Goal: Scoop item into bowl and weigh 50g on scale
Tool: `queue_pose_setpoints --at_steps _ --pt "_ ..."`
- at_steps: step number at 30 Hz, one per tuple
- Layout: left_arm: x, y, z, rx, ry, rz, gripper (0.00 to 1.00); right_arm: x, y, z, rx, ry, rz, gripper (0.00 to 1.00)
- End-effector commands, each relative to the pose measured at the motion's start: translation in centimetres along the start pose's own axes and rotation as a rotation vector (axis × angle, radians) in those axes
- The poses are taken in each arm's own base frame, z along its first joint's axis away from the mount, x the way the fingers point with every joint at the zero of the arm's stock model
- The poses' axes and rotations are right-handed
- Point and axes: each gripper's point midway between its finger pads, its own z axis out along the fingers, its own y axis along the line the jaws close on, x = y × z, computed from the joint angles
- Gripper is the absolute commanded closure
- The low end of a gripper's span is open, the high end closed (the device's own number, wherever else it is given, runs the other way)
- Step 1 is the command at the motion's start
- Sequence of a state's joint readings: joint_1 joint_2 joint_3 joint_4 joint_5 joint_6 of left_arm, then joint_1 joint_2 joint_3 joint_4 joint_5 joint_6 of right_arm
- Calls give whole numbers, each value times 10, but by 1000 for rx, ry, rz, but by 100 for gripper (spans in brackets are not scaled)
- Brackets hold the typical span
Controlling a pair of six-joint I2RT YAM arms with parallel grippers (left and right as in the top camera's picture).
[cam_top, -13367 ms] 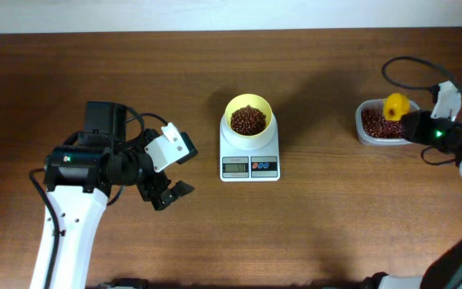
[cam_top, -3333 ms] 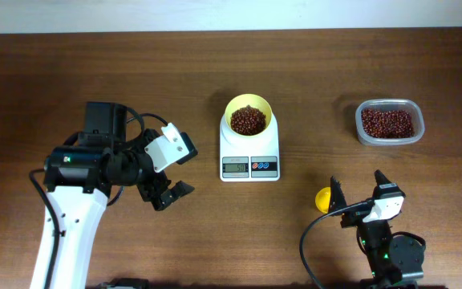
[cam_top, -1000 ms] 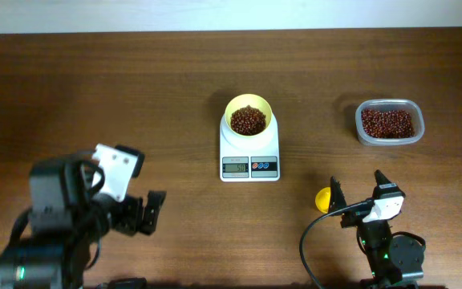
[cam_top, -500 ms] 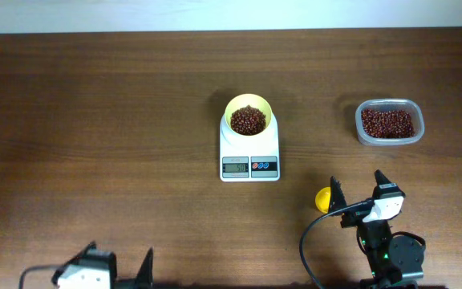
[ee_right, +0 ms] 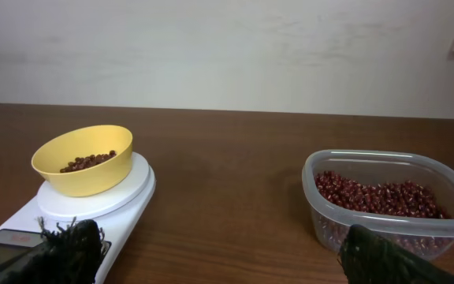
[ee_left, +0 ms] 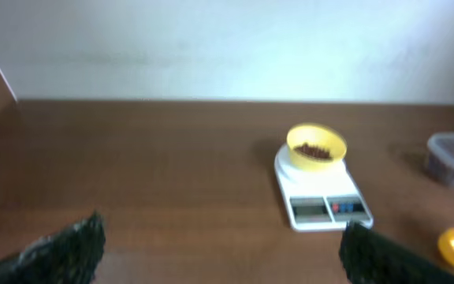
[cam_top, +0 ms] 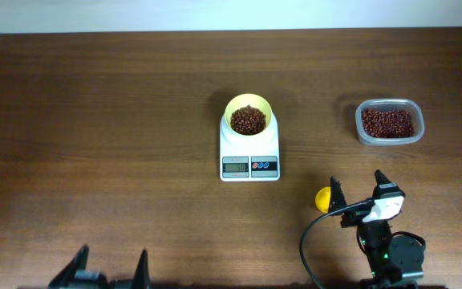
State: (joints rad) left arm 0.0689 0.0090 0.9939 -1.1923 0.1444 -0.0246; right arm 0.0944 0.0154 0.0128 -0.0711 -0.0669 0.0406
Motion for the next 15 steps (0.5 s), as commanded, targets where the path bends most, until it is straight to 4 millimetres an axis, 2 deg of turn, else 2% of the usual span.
queue_pose_setpoints --at_steps 1,3,6,15 --pt "19 10 45 -18 34 -20 1 2 -1 0 7 2 -8 1" --pt "23 14 73 -17 4 -15 1 2 -1 0 7 2 -8 1" --pt "30 19 104 -16 -43 -8 1 2 -1 0 7 2 -8 1" --pt "60 29 160 -21 -140 5 1 2 -1 0 7 2 -8 1"
